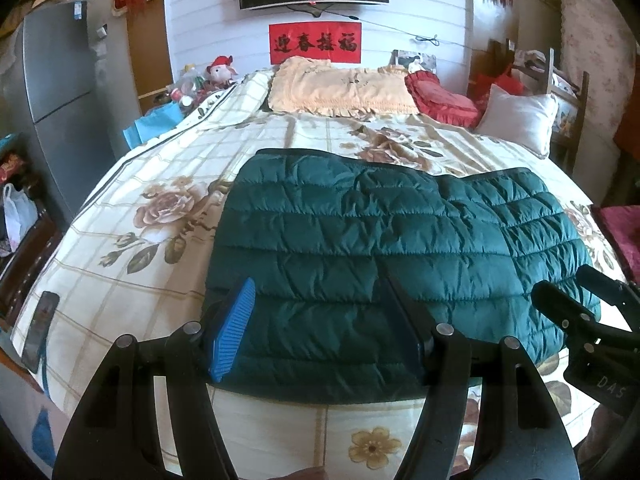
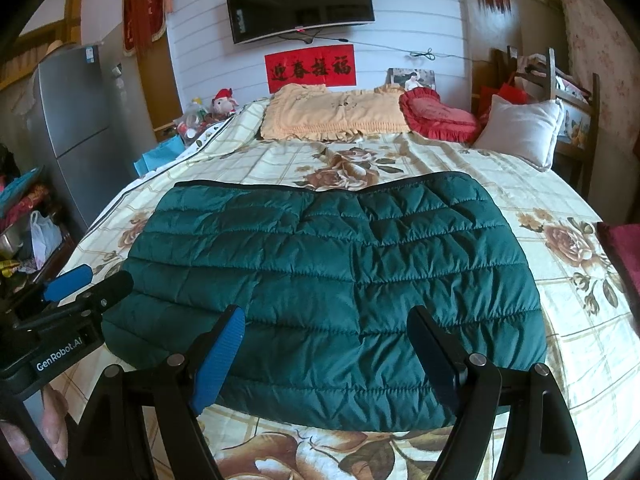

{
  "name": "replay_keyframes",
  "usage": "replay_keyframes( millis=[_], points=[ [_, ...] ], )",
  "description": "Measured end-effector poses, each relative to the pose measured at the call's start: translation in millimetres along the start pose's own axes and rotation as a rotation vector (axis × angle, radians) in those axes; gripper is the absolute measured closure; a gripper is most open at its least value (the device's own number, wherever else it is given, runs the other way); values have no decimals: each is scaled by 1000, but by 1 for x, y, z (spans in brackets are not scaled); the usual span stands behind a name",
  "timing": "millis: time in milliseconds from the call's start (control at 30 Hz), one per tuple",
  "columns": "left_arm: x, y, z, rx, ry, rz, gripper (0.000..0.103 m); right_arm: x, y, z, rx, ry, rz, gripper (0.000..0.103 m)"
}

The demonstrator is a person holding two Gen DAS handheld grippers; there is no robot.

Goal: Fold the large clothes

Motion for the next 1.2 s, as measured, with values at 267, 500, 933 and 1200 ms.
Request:
replay_keyframes(
  millis=[267, 500, 933, 1200],
  points=[
    [2, -2, -1, -7, 8, -15, 37, 1, 1, 0, 6, 1, 5, 22],
    [2, -3, -2, -8, 10, -16, 37, 1, 4, 1, 4, 2, 8, 22],
    [3, -1, -1, -7, 7, -15, 37, 5, 8, 3, 0, 7, 11, 22],
    [6, 0, 0, -5, -23, -10, 37, 5, 7, 2, -2, 6, 14, 22]
  ],
)
Point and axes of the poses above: each gripper's, at about its wrist camera, not at the fingertips, and x roughly the way its jaws point, y to its left, z to its top, the point moved 2 cm from there along x, roughly the way its jaws point, and after that the axes turned 12 degrees about -x, right-handed, at the moved point
